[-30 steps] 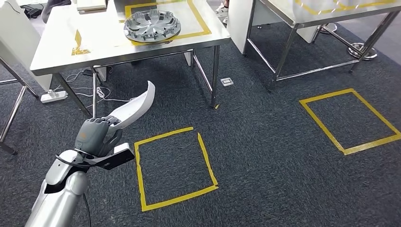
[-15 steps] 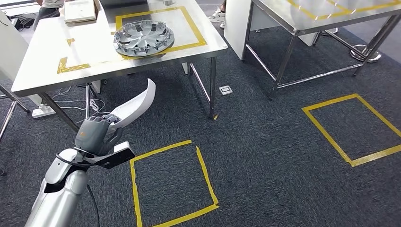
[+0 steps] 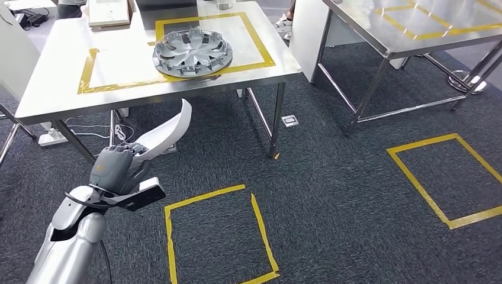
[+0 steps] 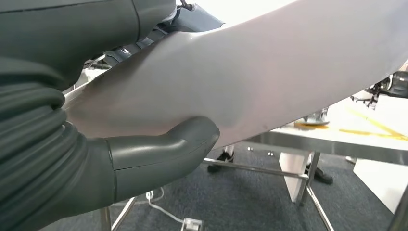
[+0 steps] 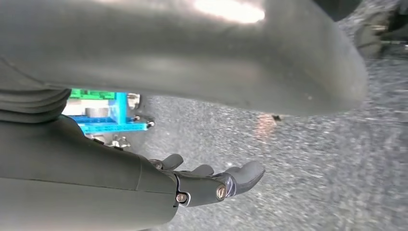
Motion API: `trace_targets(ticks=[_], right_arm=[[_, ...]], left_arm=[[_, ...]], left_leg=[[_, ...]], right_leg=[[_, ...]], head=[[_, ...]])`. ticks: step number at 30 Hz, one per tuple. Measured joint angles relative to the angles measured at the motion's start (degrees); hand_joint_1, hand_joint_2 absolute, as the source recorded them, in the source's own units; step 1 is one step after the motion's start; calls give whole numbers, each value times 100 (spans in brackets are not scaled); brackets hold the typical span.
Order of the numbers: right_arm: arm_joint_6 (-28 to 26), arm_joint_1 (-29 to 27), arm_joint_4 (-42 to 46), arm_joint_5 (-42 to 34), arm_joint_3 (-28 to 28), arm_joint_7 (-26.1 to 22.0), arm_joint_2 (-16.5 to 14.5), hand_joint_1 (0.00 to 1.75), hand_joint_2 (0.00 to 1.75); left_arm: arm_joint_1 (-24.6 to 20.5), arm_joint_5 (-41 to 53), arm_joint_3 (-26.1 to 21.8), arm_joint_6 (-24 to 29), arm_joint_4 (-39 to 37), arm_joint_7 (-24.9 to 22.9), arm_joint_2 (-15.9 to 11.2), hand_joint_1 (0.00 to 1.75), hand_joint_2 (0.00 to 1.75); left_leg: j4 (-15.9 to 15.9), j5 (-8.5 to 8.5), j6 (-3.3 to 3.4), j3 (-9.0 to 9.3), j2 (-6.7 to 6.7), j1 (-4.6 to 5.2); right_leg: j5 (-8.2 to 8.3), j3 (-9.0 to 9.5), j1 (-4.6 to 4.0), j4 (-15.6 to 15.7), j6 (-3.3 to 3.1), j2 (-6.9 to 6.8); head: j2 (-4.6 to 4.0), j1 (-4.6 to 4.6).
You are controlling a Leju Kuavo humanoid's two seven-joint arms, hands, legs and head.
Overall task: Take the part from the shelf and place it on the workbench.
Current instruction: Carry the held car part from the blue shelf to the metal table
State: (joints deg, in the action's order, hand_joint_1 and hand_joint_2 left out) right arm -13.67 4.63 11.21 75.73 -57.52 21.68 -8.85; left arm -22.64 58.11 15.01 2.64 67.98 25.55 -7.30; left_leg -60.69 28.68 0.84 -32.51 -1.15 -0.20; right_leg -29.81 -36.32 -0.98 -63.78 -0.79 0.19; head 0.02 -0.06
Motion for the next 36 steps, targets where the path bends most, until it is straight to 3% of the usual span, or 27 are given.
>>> trace_targets(ticks=[1,3,6,9,11,12,13,14,16,17,19,21,23,25,26,27,28,31,32,34,35,36], right_arm=[[1,4,0,2,1,-5,5,0,0],[-1,7,1,2,1,1,11,0,0],[-13,-4,0,-7,-1,41,11,0,0],[-27,2,0,-16,-1,27,9,0,0],[-29,-14,0,-20,-1,11,9,0,0],[-31,-25,0,-22,-1,13,8,0,0],[-33,-34,0,-26,-1,17,6,0,0],[-35,-42,0,-28,-1,16,4,0,0],[-41,-40,0,-33,-2,-8,2,0,0],[-46,-34,0,-35,-3,-24,2,0,0],[-55,-9,1,-39,-3,-43,3,0,0],[-61,15,2,-40,-2,-46,3,0,0],[-63,27,2,-40,-1,-57,2,0,0],[-63,15,2,-42,-2,-60,2,0,0],[-62,4,2,-44,-2,-56,2,0,0],[-62,-11,2,-45,-3,-52,2,0,0],[-62,-26,2,-46,-3,-48,2,0,0],[-62,-68,2,-47,-3,-69,2,0,0],[-62,-73,2,-46,-3,-70,2,0,0],[-62,-54,2,-42,-3,-10,2,0,0],[-63,-39,2,-39,-3,35,1,0,0],[-64,-24,2,-38,-3,67,1,0,0]], left_arm=[[8,0,0,-2,9,1,-2,175,175],[31,-2,-1,-5,36,2,-7,175,175],[39,-5,0,-2,83,1,-17,175,175],[52,-5,0,-4,97,-1,-26,175,175],[78,-5,0,-7,95,-1,-31,175,175],[84,-5,0,-7,95,0,-33,175,175],[85,-5,0,-7,95,0,-36,175,175],[89,-5,-1,-8,91,0,-41,175,175],[99,-4,-4,-16,77,0,-58,175,175],[107,-3,-7,-22,74,-2,-63,175,175],[99,-2,-13,-30,89,-2,-67,175,175],[77,-3,-25,-31,107,1,-72,175,175],[71,-3,-35,-31,113,2,-76,175,175],[75,-3,-37,-31,111,2,-73,175,175],[77,-3,-37,-31,110,2,-72,175,175],[78,-3,-37,-31,110,1,-72,175,175],[78,-3,-37,-31,109,1,-72,175,175],[86,-3,-37,-33,92,0,-64,175,175],[91,-2,-37,-34,94,-1,-61,175,175],[69,-3,-39,-33,120,-1,-57,175,175],[49,-4,-41,-32,140,1,-56,175,175],[27,-6,-43,-30,155,2,-55,175,175]], left_leg=[[13,48,-32,34,-8,10],[-27,43,-109,95,-28,24],[-319,104,-196,69,15,30],[-1116,422,-271,-480,53,0],[-1299,572,-318,-805,59,-23],[-1163,521,-336,-864,64,-35],[-885,317,-354,-858,73,-47],[-541,-49,-364,-831,91,-60],[-76,-551,-302,-755,122,-53],[12,-648,-241,-726,126,-49],[40,-557,-120,-620,98,-49],[94,-468,-39,-470,81,-72],[138,-348,9,-300,77,-76],[155,-194,21,-120,67,-74],[158,-107,18,-14,59,-74],[158,-17,12,100,51,-74],[159,77,3,218,45,-72],[160,363,-51,497,27,-55],[157,442,-84,607,17,-49],[90,488,-173,784,3,-41],[-51,439,-205,796,13,-45],[-293,367,-234,692,27,-47]], right_leg=[[-2,49,-26,174,-50,15],[-161,141,-26,289,-124,53],[89,412,29,433,-215,23],[47,578,58,446,-235,6],[-60,682,82,446,-209,14],[-126,753,98,446,-189,17],[-200,837,115,446,-162,19],[-280,910,127,445,-130,21],[-427,1027,131,472,-50,26],[-464,1081,124,488,-6,24],[-415,1123,110,431,76,16],[-203,872,111,-45,133,10],[-188,329,125,-746,171,7],[-572,-189,127,-1137,194,7],[-767,-368,127,-1141,193,6],[-850,-477,126,-1013,183,6],[-743,-526,123,-766,161,6],[331,-508,68,153,66,-11],[558,-468,48,314,41,-14],[601,-305,37,387,-12,-7],[583,-197,43,406,-51,-6],[553,-92,51,413,-97,-7]], head=[[0,-2],[0,-7],[0,17],[0,49],[0,49],[0,50],[0,49],[0,53],[0,62],[0,64],[0,53],[0,45],[0,38],[0,35],[0,33],[0,32],[0,31],[0,27],[0,27],[0,30],[0,33],[0,41]])
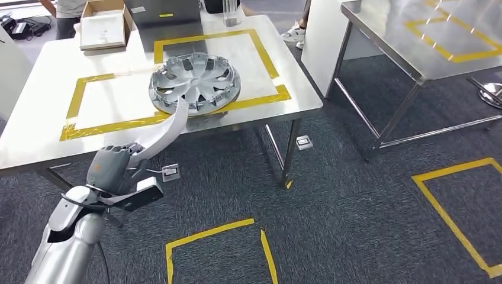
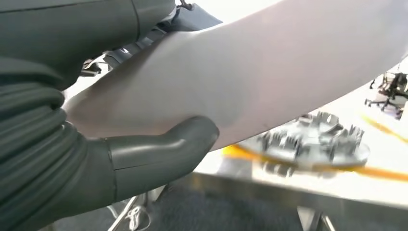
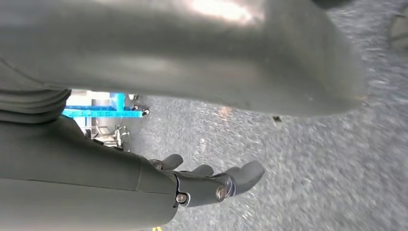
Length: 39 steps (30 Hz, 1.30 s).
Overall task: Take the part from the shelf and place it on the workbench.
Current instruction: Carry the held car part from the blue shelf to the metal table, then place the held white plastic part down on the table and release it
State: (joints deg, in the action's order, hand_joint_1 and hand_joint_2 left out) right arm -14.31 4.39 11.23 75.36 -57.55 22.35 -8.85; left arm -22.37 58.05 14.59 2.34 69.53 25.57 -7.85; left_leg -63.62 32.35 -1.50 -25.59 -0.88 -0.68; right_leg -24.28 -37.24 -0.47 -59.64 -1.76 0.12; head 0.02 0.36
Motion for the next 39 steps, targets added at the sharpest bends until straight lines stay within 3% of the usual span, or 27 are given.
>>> trace_targets(ticks=[2,4,6,7,8,10,11,12,13,15,17,18,20,21,22,23,26,27,29,31,32,34,36,37,39], right_arm=[[-1,24,0,-5,0,-16,-1,0,0],[1,29,0,-21,-1,-70,-5,0,0],[1,9,0,-45,-2,-94,-15,0,0],[1,-3,0,-55,-4,-94,-20,0,0],[0,-15,-1,-66,-5,-94,-27,0,0],[1,-31,-6,-77,-15,-116,-46,0,0],[4,-28,-9,-80,-22,-132,-52,0,0],[10,-22,-10,-80,-29,-142,-56,0,0],[16,-6,-10,-76,-34,-153,-56,0,0],[26,17,-5,-67,-40,-132,-54,0,0],[27,29,-2,-72,-56,-139,-55,0,0],[26,30,-2,-83,-69,-153,-56,0,0],[17,23,-2,-114,-99,-178,-56,0,0],[8,14,-2,-128,-113,-181,-55,0,0],[-4,4,-2,-141,-126,-180,-55,0,0],[-16,-10,-2,-152,-136,-180,-55,0,0],[-56,-55,-2,-167,-157,-193,-54,0,0],[-68,-58,-2,-172,-162,-192,-52,0,0],[-85,-39,-1,-180,-167,-168,-50,0,0],[-92,-25,0,-188,-174,-146,-46,0,0],[-95,-16,1,-192,-180,-149,-43,0,0],[-95,-6,2,-202,-195,-170,-38,0,0],[-93,-11,2,-209,-218,-188,-38,0,0],[-91,-16,2,-212,-231,-184,-38,0,0],[-86,-23,2,-214,-246,-169,-39,0,0]], left_arm=[[4,2,-2,1,15,-4,-3,175,175],[53,16,-9,2,18,-28,-20,175,175],[106,53,-24,0,33,-82,-51,175,175],[129,75,-35,-3,46,-113,-80,175,175],[152,94,-52,-11,56,-149,-123,175,175],[210,112,-96,-39,58,-200,-227,175,175],[239,117,-125,-58,65,-227,-277,175,175],[263,119,-159,-72,87,-248,-313,175,175],[278,118,-201,-83,135,-272,-350,175,175],[350,105,-288,-84,271,-311,-413,175,175],[507,85,-385,-83,412,-328,-496,175,175],[603,73,-430,-83,471,-328,-537,175,175],[789,33,-501,-72,575,-315,-593,175,175],[871,7,-534,-54,616,-309,-615,175,175],[945,-21,-573,-14,650,-298,-638,175,175],[1007,-43,-612,46,673,-284,-657,175,175],[1158,-78,-709,303,708,-244,-731,175,175],[1214,-111,-745,358,738,-246,-781,175,175],[1304,-271,-866,349,839,-257,-949,175,175],[1329,-457,-1046,238,922,-257,-1160,175,175],[1328,-506,-1147,164,939,-258,-1276,175,175],[1328,-530,-1374,25,943,-266,-1506,175,175],[1341,-528,-1596,-57,941,-279,-1700,175,175],[1359,-529,-1705,-80,944,-291,-1791,175,175],[1442,-556,-1933,-157,977,-311,-1982,175,175]], left_leg=[[-672,13,-25,-435,32,-7],[-1122,412,-45,-935,40,-6],[-1079,837,-52,-1267,45,-5],[-897,847,-46,-1362,47,-5],[-619,570,-28,-1425,51,-3],[-20,-437,18,-1514,55,15],[158,-836,43,-1523,53,27],[239,-1006,71,-1514,48,30],[228,-964,103,-1450,38,23],[290,-846,167,-1293,22,-11],[365,-723,204,-1070,27,-27],[396,-656,214,-959,35,-29],[442,-508,209,-736,29,-35],[453,-426,201,-619,19,-39],[459,-334,188,-494,9,-43],[460,-238,175,-375,0,-46],[425,53,98,-151,-35,-25],[400,122,53,-91,-45,-16],[347,181,-34,-8,-38,-20],[85,179,-91,-101,-9,-35],[-170,251,-110,-254,6,-37],[-765,558,-129,-666,23,-36],[-1033,721,-135,-968,25,-36],[-916,594,-132,-998,26,-36],[-304,74,-108,-860,30,-35]], right_leg=[[-124,190,17,9,-72,3],[-299,371,22,10,-98,24],[-498,598,23,10,-97,52],[-604,727,25,10,-91,64],[-713,844,26,12,-78,73],[-928,1055,13,-7,-31,103],[-1029,1129,4,11,2,117],[-1079,1196,-7,7,37,128],[-1078,1223,-18,-20,72,137],[-891,1098,-22,-370,132,106],[-749,643,1,-1021,197,62],[-833,371,16,-1307,229,47],[-1319,-83,42,-1543,273,35],[-1540,-223,49,-1477,282,31],[-1606,-312,54,-1302,283,28],[-1422,-363,56,-1032,272,23],[-118,-417,33,-241,189,6],[114,-409,25,-154,144,8],[149,-317,15,-150,45,16],[106,-219,21,-115,-46,17],[82,-180,23,-98,-84,20],[21,-130,9,-91,-136,29],[-42,-83,-8,-97,-152,37],[-73,-51,-13,-103,-153,40],[-134,22,-18,-116,-142,53]], head=[[0,13],[0,16],[0,16],[0,15],[0,17],[0,21],[0,19],[0,13],[0,7],[0,-14],[0,-32],[0,-38],[0,-42],[0,-44],[0,-46],[0,-47],[0,-49],[0,-48],[0,-46],[0,-48],[0,-48],[0,-46],[0,-46],[0,-47],[0,-46]])
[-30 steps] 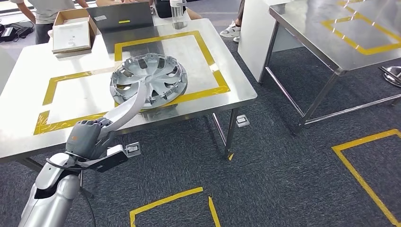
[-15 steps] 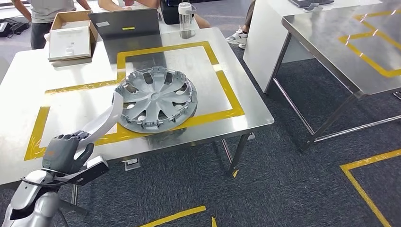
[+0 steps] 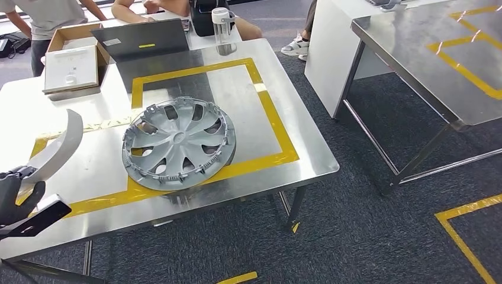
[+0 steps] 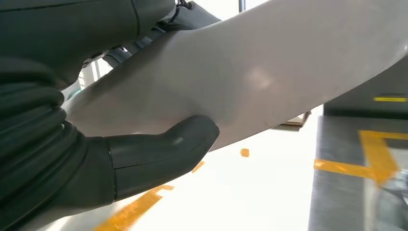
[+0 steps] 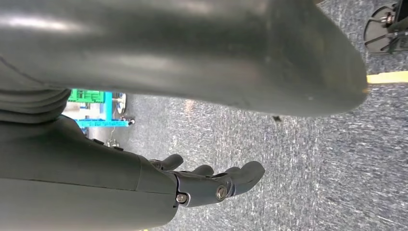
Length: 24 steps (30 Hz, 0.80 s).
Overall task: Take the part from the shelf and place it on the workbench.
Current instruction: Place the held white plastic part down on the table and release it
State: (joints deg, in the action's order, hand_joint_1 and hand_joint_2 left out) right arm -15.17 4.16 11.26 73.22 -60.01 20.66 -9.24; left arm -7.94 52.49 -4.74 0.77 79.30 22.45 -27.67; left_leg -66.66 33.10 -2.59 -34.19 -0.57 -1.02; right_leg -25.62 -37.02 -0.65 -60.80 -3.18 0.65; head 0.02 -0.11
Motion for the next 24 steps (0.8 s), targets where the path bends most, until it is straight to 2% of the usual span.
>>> trace_targets(ticks=[1,2,4,5,8,9,13,15,19,24], right_arm=[[3,-3,0,0,-5,3,-1,0,0],[5,-3,0,-1,-11,0,-2,0,0],[7,-5,0,-4,-28,-9,-2,0,0],[7,-7,0,-7,-35,-11,-1,0,0],[9,-9,0,-10,-44,-11,2,0,0],[11,-7,0,-7,-45,-11,2,0,0],[36,0,0,10,-46,-11,4,0,0],[54,3,0,30,-46,-11,4,0,0],[62,17,0,52,-46,-11,4,0,0],[62,32,0,58,-46,-11,4,0,0]], left_arm=[[63,-30,-132,-59,29,-8,-98,175,175],[131,-71,-262,-125,71,-12,-191,175,175],[288,-159,-513,-241,184,-31,-349,175,175],[372,-206,-634,-292,255,-40,-416,175,175],[570,-373,-993,-399,437,-23,-544,175,175],[623,-447,-1102,-440,483,11,-571,175,175],[843,-737,-1459,-593,622,179,-613,175,175],[917,-721,-1595,-584,666,215,-613,175,175],[927,-524,-1680,-465,673,279,-561,175,175],[758,-444,-1676,-408,590,376,-451,175,175]], left_leg=[[325,-181,12,76,6,7],[532,-258,33,127,15,18],[647,-275,80,144,30,42],[653,-323,93,166,32,38],[693,-401,89,204,13,14],[695,-399,97,205,7,14],[695,-382,134,217,4,14],[694,-376,152,220,4,17],[692,-371,172,222,-3,26],[692,-371,173,226,0,26]], right_leg=[[-22,30,-4,-9,15,13],[-38,44,-8,-12,38,25],[-59,60,-22,-8,99,39],[-70,70,-35,5,79,37],[-54,103,-67,45,-92,28],[-44,111,-70,58,-109,27],[-39,150,-74,106,-89,27],[-38,160,-71,122,-54,26],[-41,176,-50,150,141,19],[-38,176,-43,151,162,18]], head=[[0,1],[0,2],[0,3],[0,2],[0,-1],[0,-1],[0,-1],[0,0],[0,0],[0,1]])
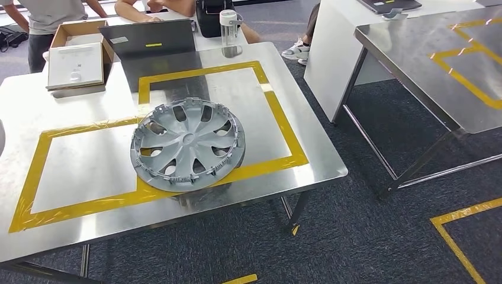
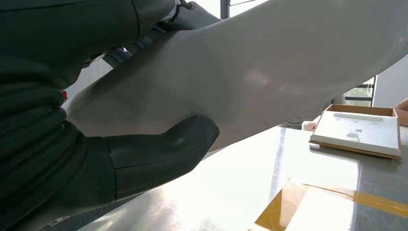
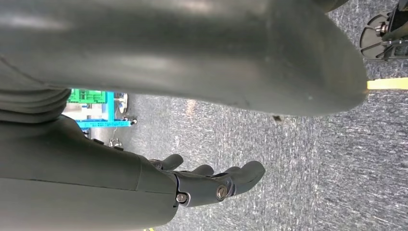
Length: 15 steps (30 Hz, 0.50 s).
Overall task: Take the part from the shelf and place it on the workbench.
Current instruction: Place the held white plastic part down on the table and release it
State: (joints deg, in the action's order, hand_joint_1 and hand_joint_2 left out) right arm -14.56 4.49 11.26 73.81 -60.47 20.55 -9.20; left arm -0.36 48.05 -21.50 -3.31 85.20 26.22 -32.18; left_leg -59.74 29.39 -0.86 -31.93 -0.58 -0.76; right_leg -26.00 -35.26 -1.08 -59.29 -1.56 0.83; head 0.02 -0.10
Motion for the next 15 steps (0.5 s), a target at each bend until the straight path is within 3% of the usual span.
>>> trace_targets(ticks=[9,15], right_arm=[[5,3,0,52,0,0,-2,0,0],[4,32,0,94,1,0,-2,0,0]], left_arm=[[-145,-16,107,99,-101,475,259,175,175],[-647,257,648,288,-507,742,621,175,175]], left_leg=[[3,-4,-6,9,6,-3],[4,-10,-15,11,-1,-2]], right_leg=[[-1,-5,-17,-4,-1,1],[3,-1,-15,-5,0,-4]], head=[[0,2],[0,1]])
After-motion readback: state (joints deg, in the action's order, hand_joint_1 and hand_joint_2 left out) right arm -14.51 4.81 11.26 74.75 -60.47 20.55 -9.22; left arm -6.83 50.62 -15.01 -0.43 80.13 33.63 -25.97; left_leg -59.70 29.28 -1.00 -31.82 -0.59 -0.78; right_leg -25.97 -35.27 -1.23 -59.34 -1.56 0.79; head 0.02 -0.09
